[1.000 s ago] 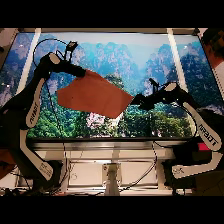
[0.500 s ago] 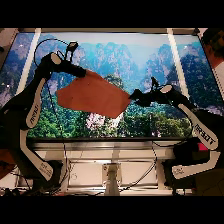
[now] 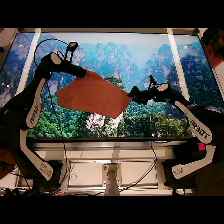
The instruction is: Fold the clothes and pants, and hang the long-sleeved shirts on hangers.
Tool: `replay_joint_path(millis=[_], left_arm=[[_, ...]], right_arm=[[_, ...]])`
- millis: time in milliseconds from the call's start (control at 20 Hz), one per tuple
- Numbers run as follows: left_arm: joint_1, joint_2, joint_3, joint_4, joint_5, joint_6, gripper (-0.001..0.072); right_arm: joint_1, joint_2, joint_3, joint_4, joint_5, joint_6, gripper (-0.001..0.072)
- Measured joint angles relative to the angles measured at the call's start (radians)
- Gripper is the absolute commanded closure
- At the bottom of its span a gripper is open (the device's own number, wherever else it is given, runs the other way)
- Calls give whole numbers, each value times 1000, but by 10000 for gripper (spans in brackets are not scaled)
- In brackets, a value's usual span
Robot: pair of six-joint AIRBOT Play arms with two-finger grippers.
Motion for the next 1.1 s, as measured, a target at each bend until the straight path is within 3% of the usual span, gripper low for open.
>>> replay_joint_path(millis=[100,200,250,300,600,850,1100], left_arm=[[0,0,0,-5,0,0,693],[0,0,0,-17,1,0,693],[0,-1,0,-21,4,0,693],[0,-1,0,-25,9,0,694],[-1,26,0,-35,68,-1,694],[-2,147,0,-38,200,4,694],[-4,341,0,-38,290,89,695]], right_arm=[[9,-6,14,-5,-15,0,436],[19,-8,23,-4,-30,-2,633],[24,-9,25,-1,-46,-6,691],[27,-10,29,0,-60,-13,704],[33,24,158,2,-56,-168,704],[33,106,376,-72,-22,-267,704],[34,206,583,-173,77,-325,705]])
